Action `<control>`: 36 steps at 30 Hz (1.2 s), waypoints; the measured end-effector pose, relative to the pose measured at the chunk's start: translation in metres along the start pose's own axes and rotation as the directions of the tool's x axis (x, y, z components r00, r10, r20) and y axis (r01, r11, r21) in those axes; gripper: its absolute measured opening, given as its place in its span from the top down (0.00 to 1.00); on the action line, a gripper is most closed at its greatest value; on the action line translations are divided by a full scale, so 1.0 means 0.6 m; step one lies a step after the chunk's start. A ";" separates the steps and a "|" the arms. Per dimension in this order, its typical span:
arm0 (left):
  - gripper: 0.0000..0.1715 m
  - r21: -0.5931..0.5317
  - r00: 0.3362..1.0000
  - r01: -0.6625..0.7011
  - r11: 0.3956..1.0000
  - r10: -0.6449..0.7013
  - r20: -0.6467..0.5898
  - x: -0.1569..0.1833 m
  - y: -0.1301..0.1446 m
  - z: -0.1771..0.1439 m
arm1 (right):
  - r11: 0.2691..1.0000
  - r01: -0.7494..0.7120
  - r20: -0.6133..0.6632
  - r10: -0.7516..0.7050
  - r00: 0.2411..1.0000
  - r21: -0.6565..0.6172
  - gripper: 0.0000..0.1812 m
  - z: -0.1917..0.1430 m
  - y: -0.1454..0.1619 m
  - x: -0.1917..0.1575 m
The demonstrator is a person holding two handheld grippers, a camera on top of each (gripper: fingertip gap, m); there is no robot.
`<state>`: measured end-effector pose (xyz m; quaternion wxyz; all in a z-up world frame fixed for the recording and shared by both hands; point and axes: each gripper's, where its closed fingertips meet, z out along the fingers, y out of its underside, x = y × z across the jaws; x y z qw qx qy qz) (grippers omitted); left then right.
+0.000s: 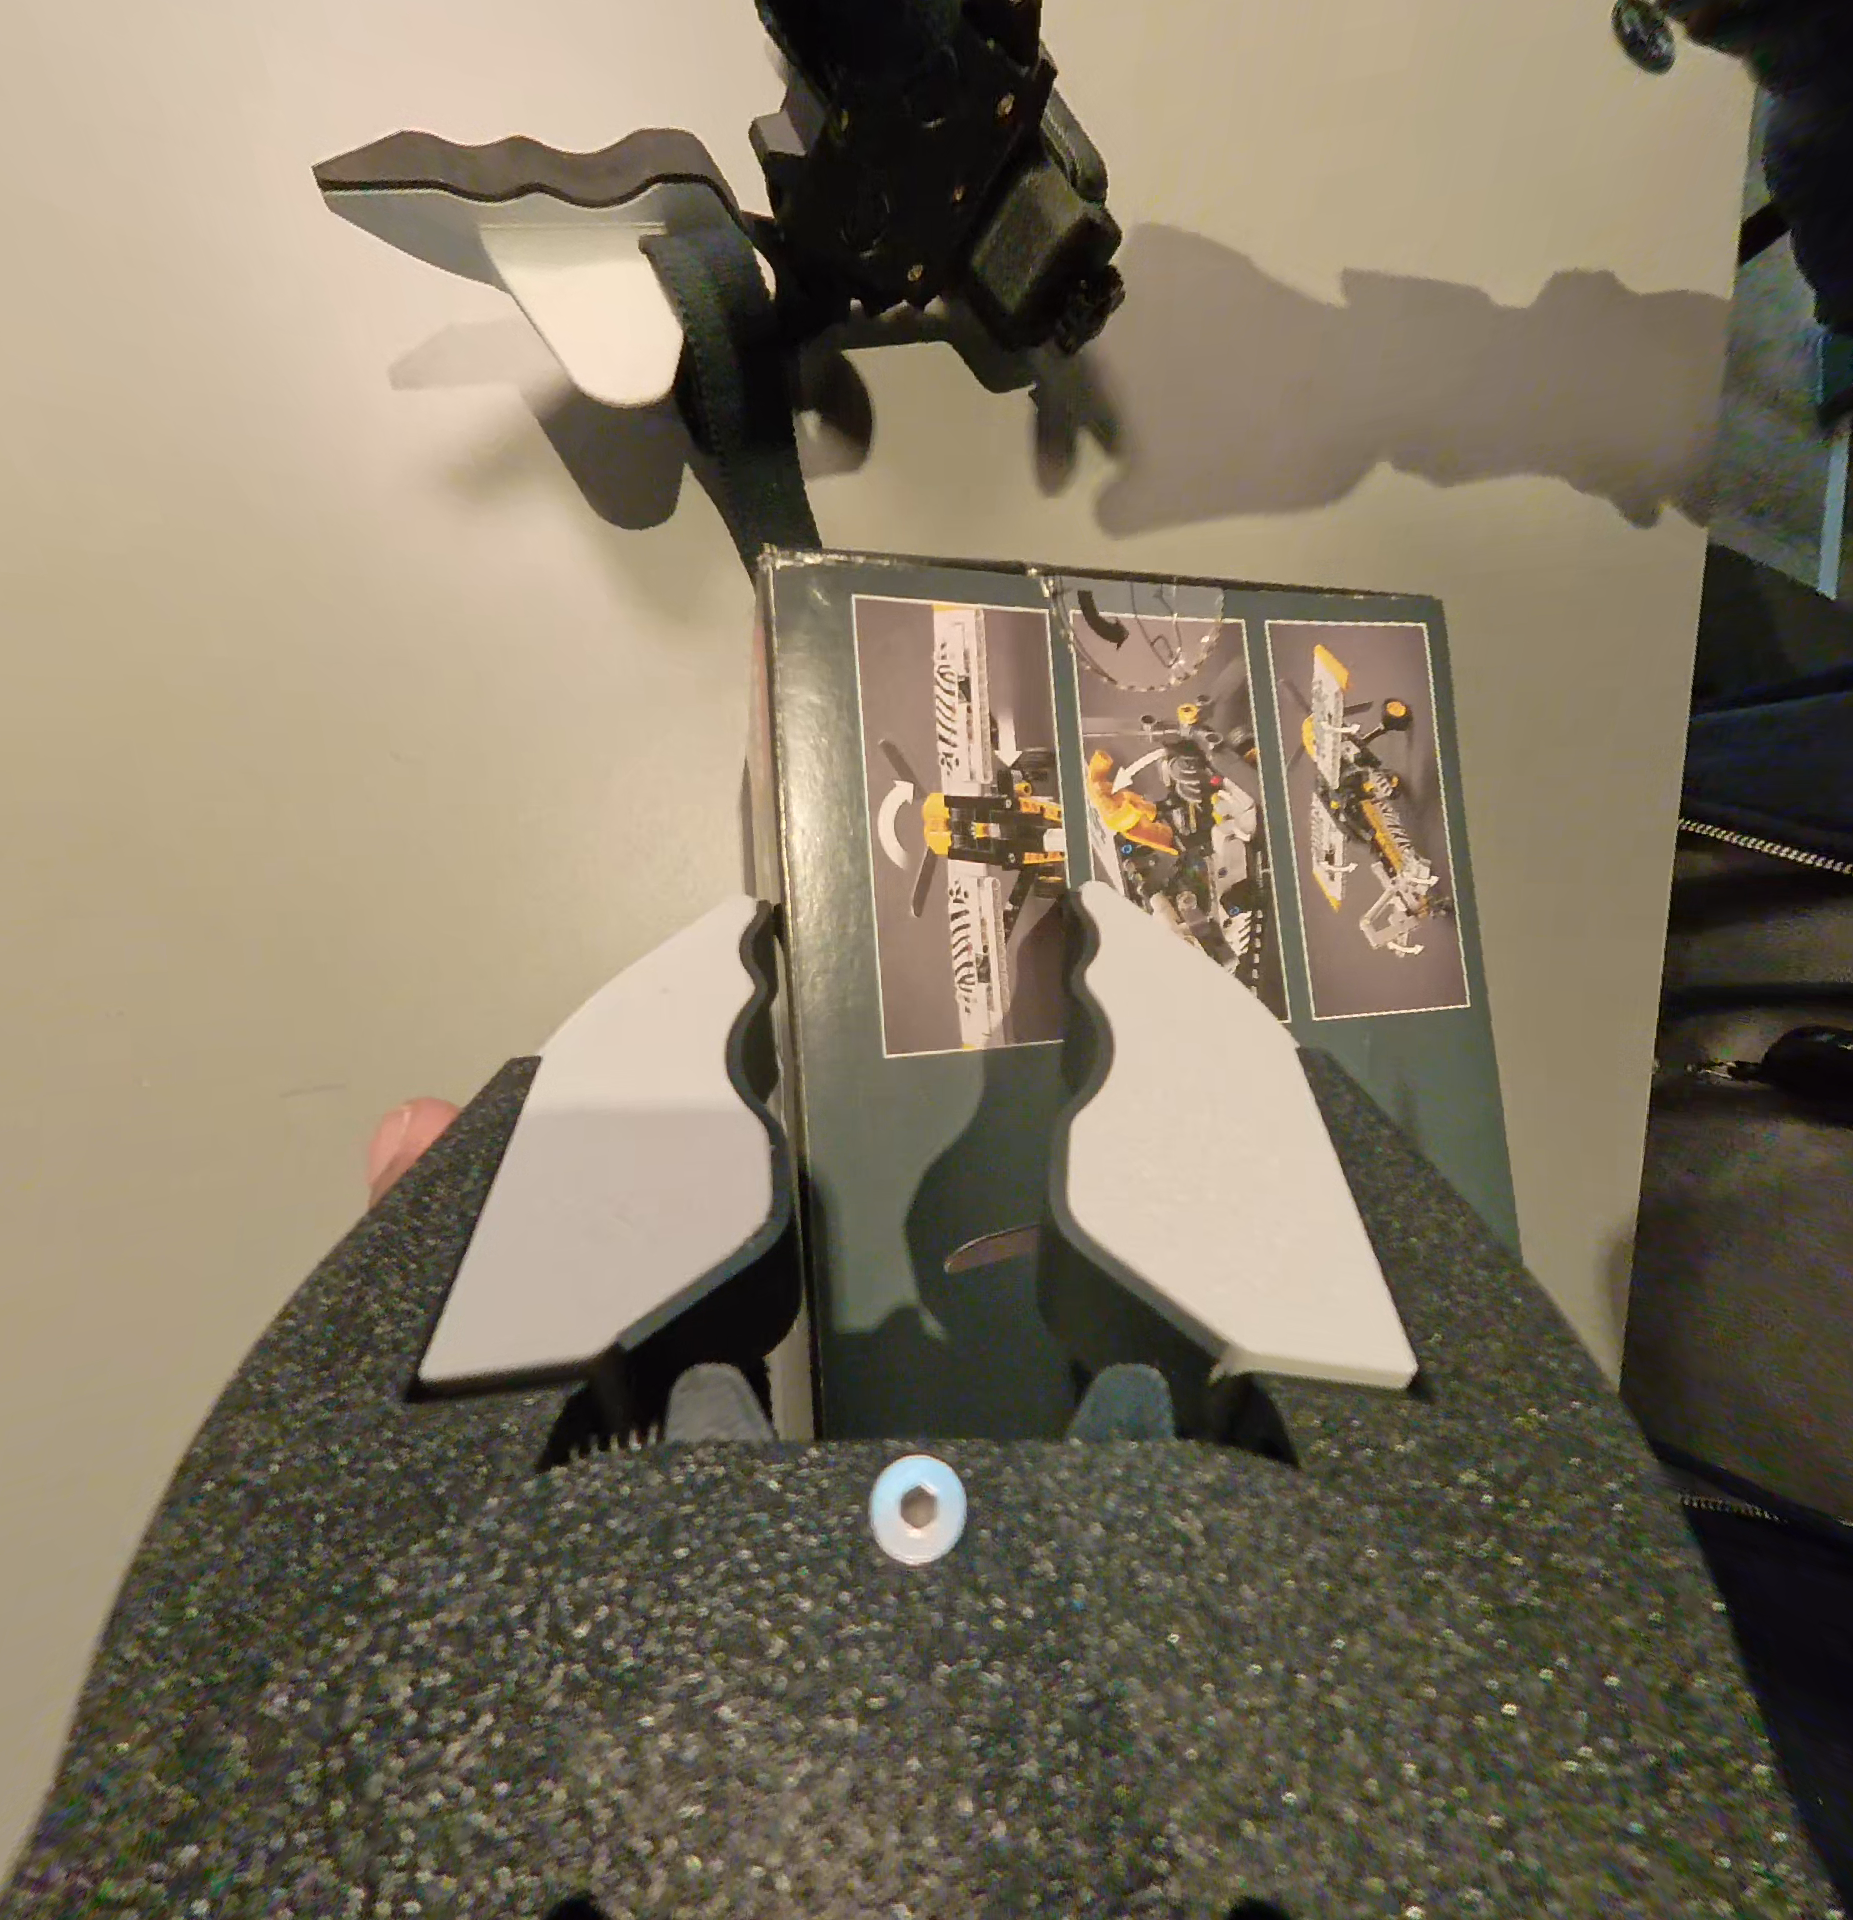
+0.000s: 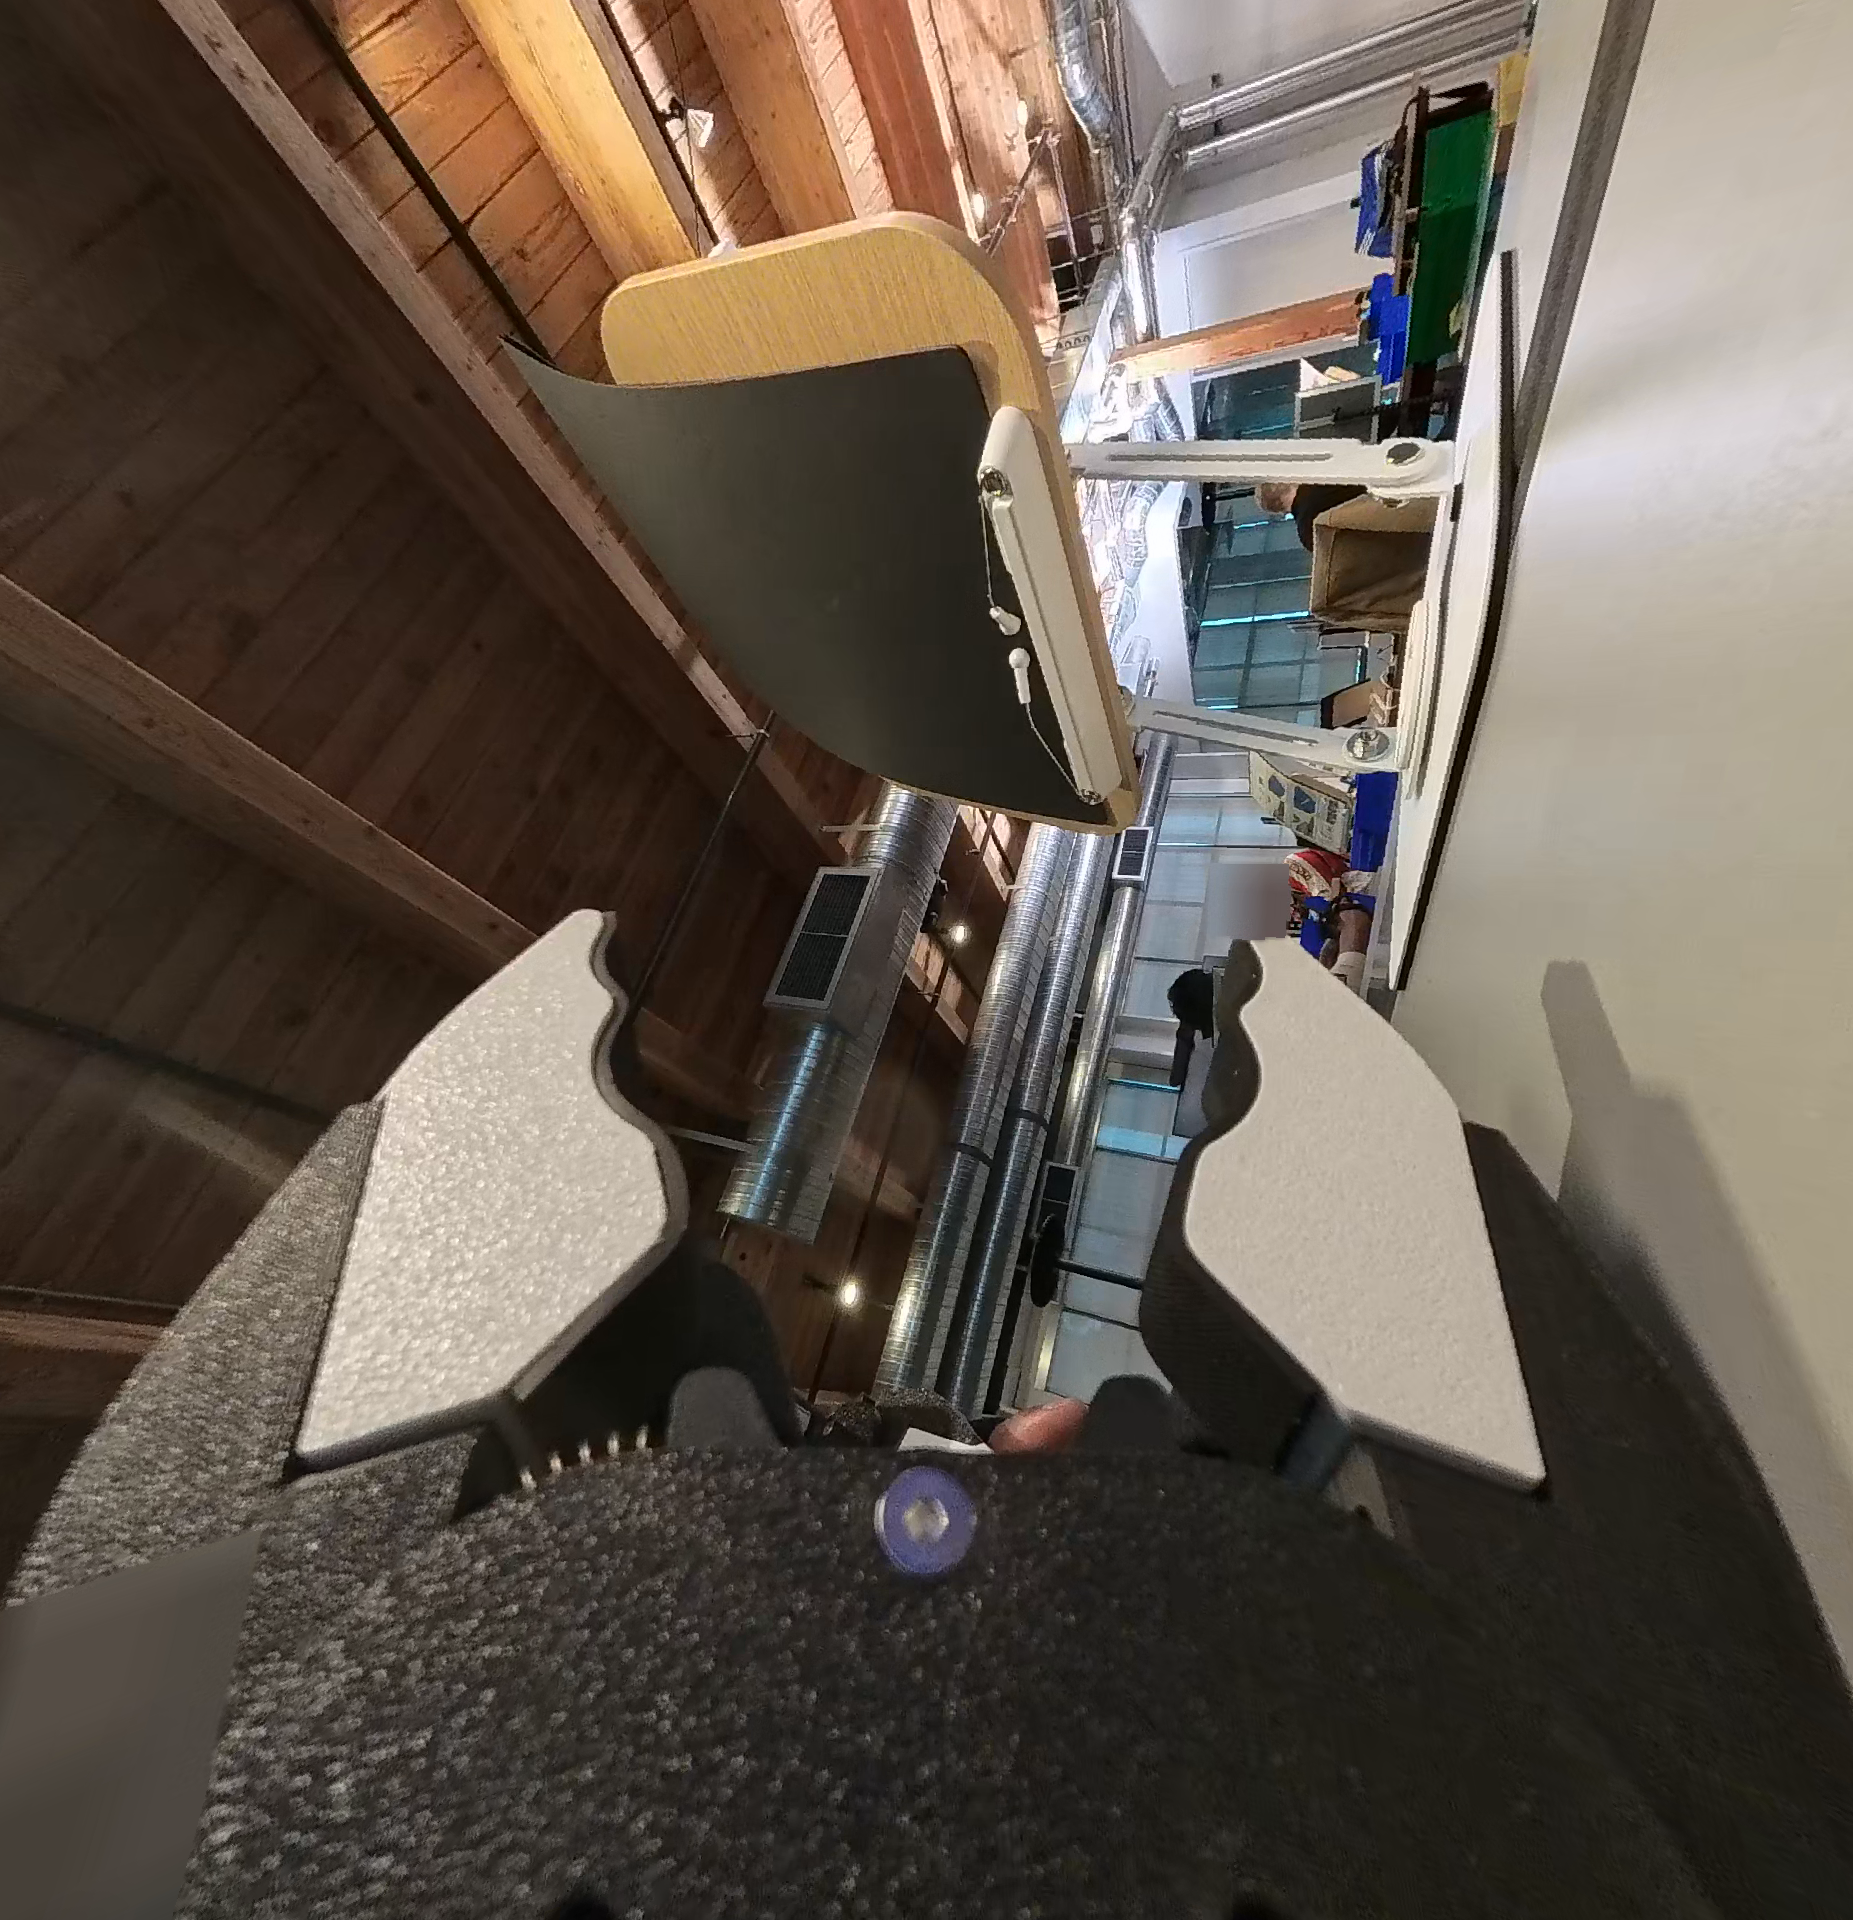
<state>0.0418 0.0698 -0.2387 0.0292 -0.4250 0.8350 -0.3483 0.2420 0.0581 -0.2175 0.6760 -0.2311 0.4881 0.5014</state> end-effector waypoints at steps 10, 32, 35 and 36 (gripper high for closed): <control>0.69 -0.001 1.000 0.009 1.000 -0.009 -0.007 0.000 -0.001 -0.001 | 1.000 0.000 0.000 0.000 1.000 0.000 0.41 0.001 0.002 0.005; 0.66 0.009 0.998 -0.013 1.000 0.012 0.068 0.010 -0.025 -0.009 | 1.000 0.001 -0.001 -0.001 1.000 -0.001 0.41 -0.006 -0.003 0.022; 0.66 0.024 0.996 -0.011 1.000 0.009 0.089 0.021 -0.031 -0.013 | 1.000 0.001 -0.001 -0.001 1.000 -0.001 0.41 -0.008 -0.003 0.024; 0.66 0.026 0.996 -0.007 1.000 0.005 0.092 0.025 -0.031 -0.014 | 1.000 0.001 -0.001 -0.001 1.000 -0.001 0.41 -0.009 -0.004 0.025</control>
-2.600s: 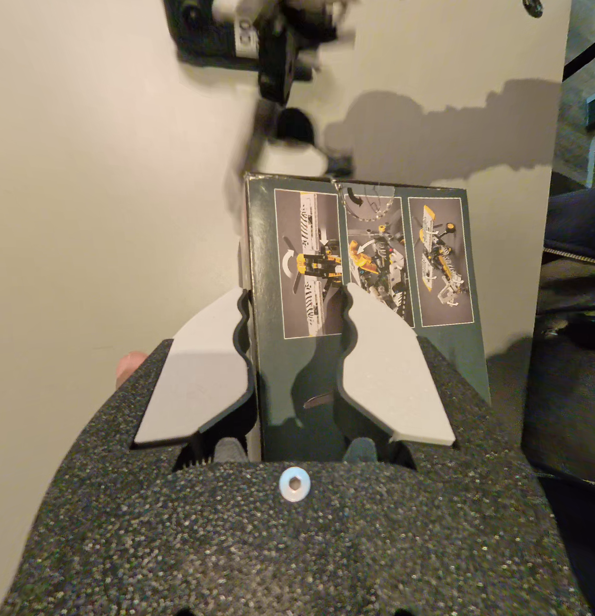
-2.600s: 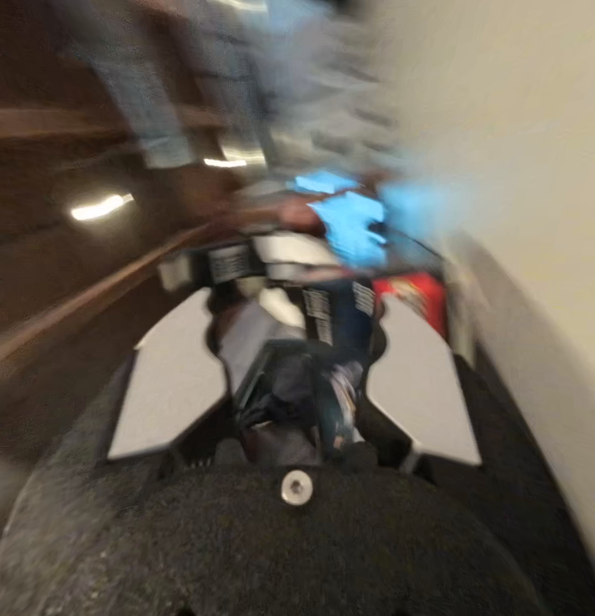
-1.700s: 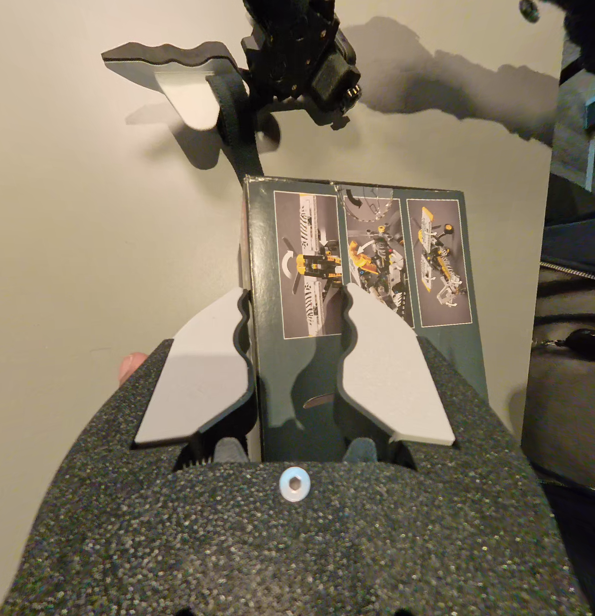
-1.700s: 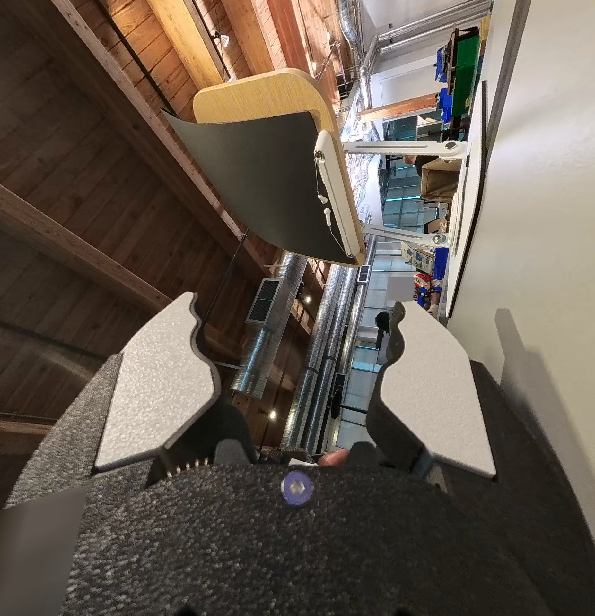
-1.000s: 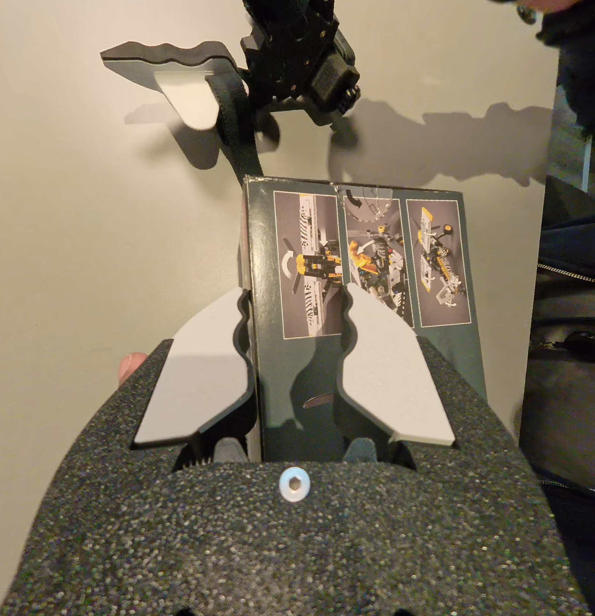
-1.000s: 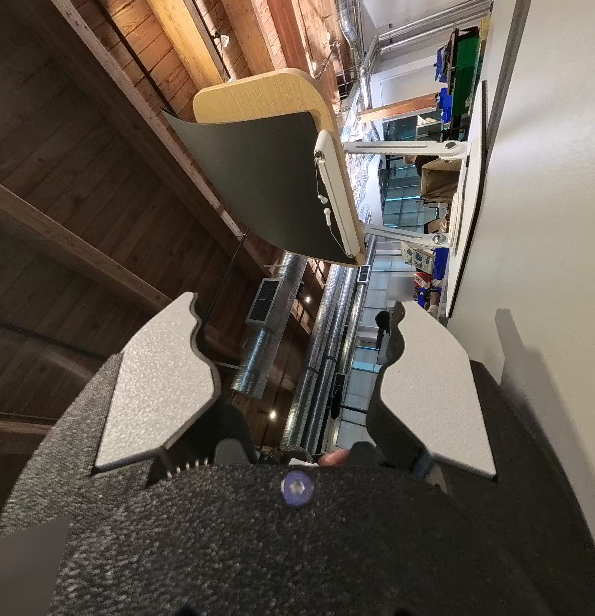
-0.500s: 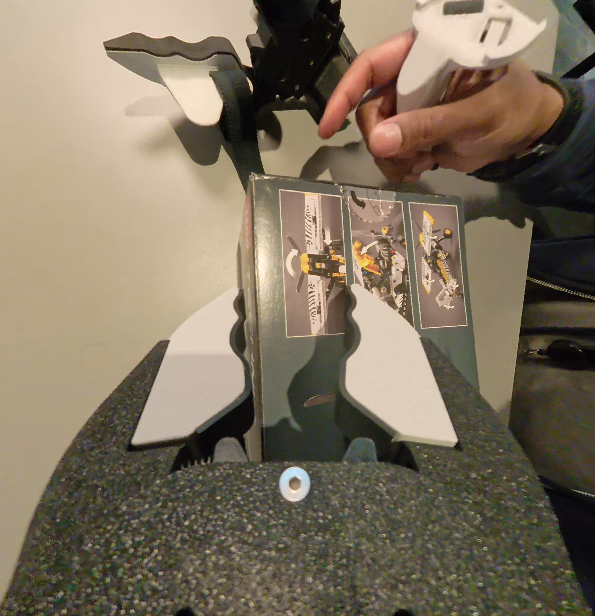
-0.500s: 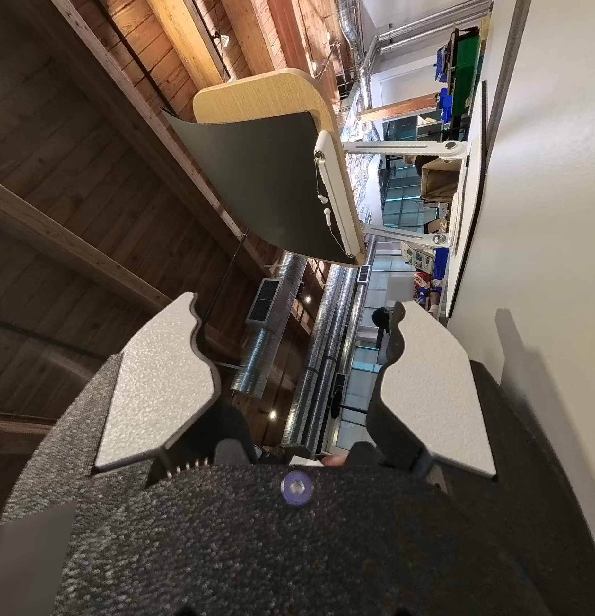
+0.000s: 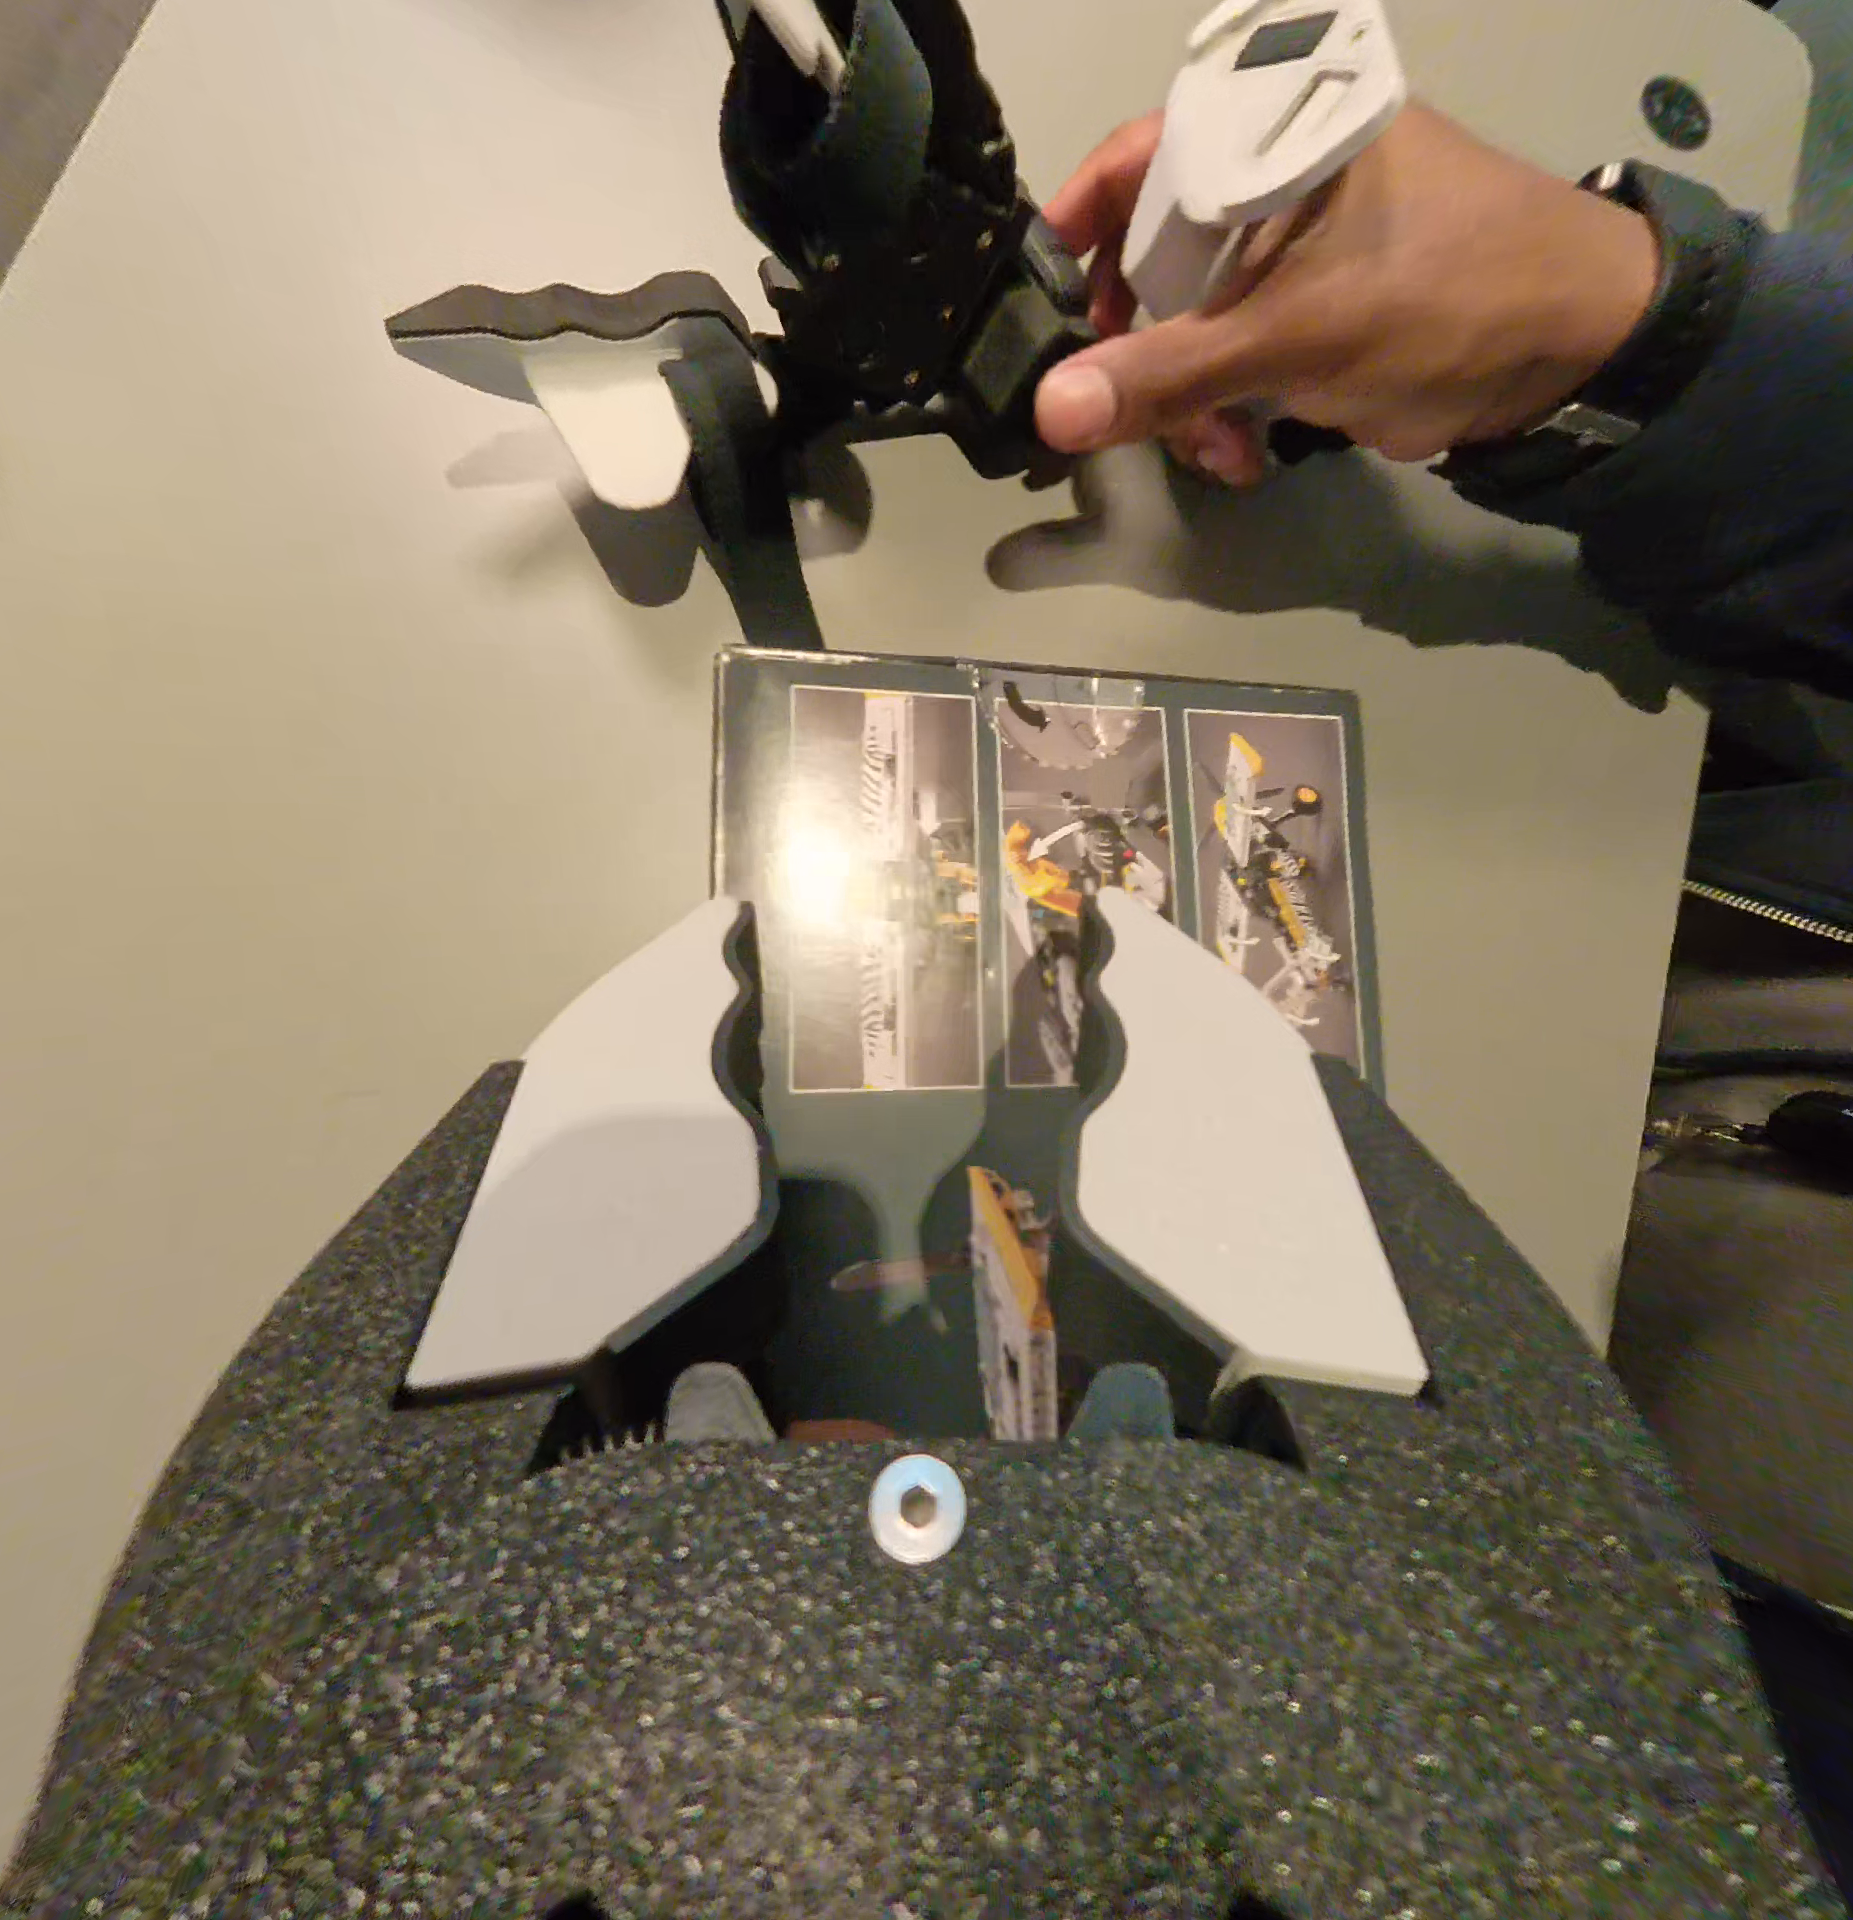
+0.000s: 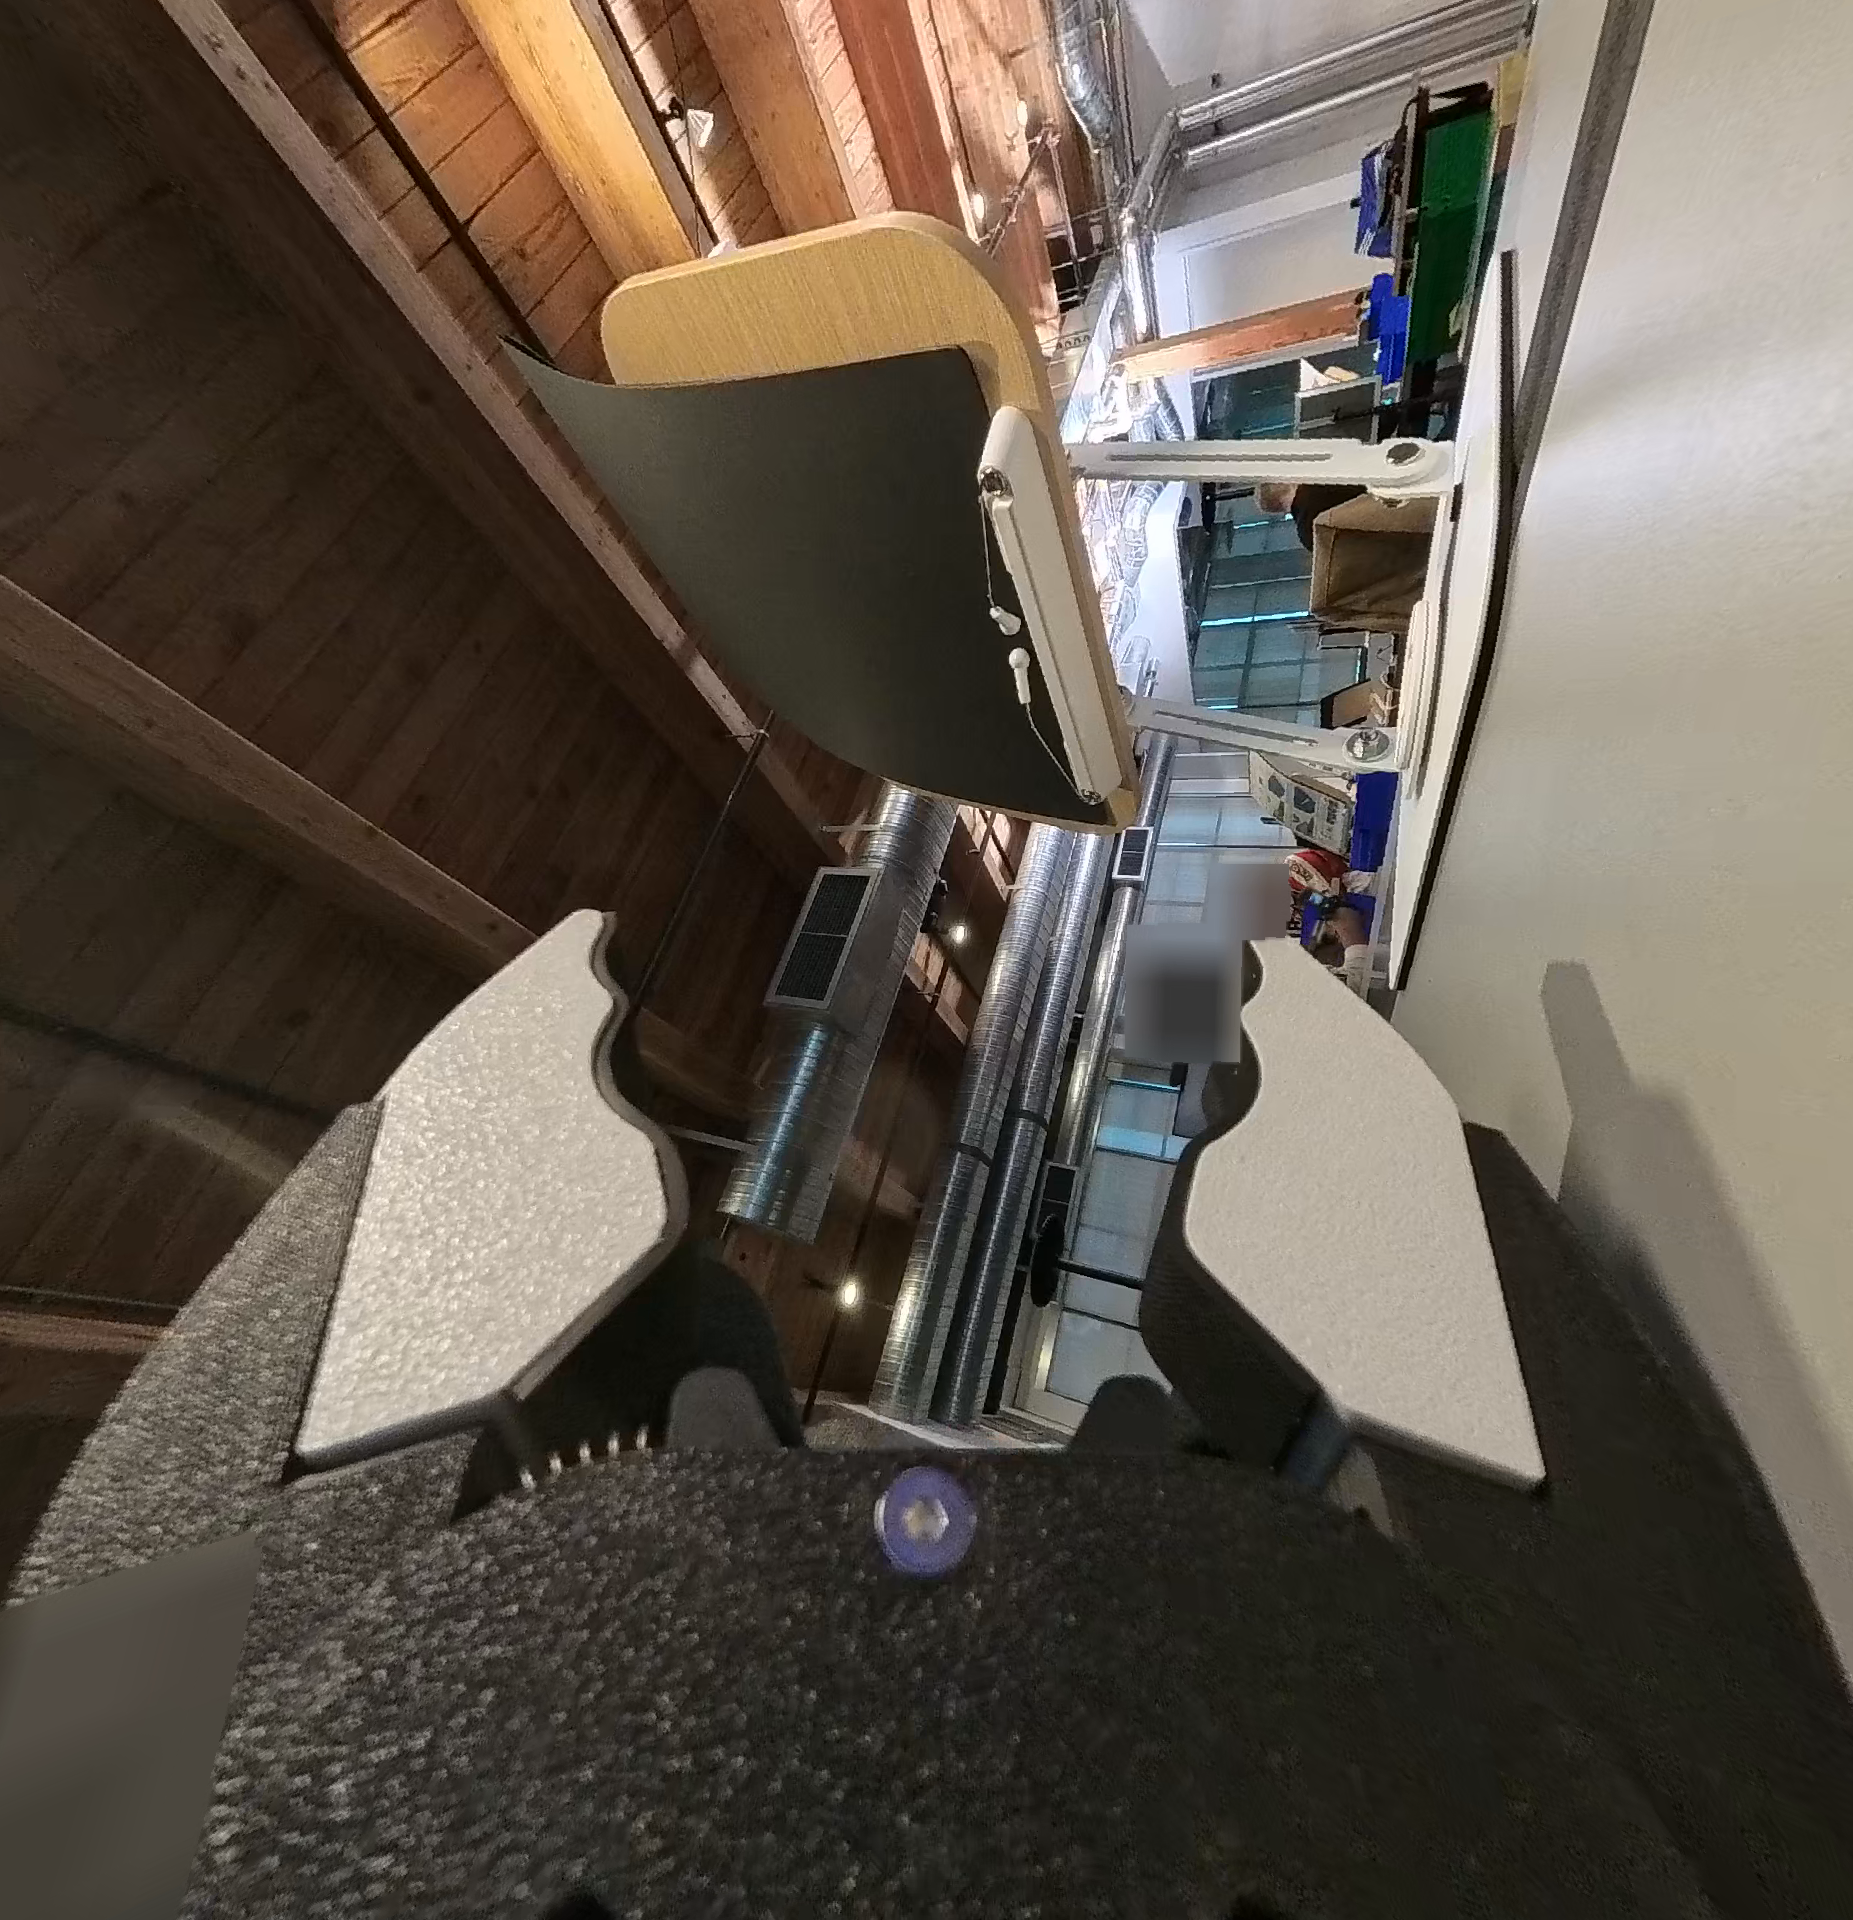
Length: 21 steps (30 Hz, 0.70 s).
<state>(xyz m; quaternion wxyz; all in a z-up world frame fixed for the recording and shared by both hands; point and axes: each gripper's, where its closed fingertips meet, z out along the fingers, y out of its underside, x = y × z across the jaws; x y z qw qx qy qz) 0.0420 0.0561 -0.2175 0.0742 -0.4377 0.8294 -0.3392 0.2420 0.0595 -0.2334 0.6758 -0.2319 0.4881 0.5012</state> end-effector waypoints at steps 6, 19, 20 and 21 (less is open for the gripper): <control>0.66 0.025 1.000 -0.006 1.000 0.005 0.030 0.031 -0.004 -0.014 | 0.999 -0.019 -0.010 0.018 1.000 -0.041 0.41 -0.006 0.005 0.006; 0.66 0.042 1.000 -0.018 0.999 0.018 0.003 0.084 0.000 0.008 | 0.914 -0.329 -0.936 -0.126 0.330 -0.239 0.99 -0.247 0.034 0.096; 0.66 0.038 1.000 -0.021 0.999 0.021 0.000 0.087 0.001 0.011 | 0.921 -0.291 -0.943 -0.177 0.282 -0.260 1.00 -0.264 0.024 0.089; 0.66 0.035 1.000 -0.024 0.999 0.024 -0.002 0.089 0.002 0.015 | 0.914 -0.227 -0.926 -0.277 0.255 -0.336 0.99 -0.276 0.012 0.082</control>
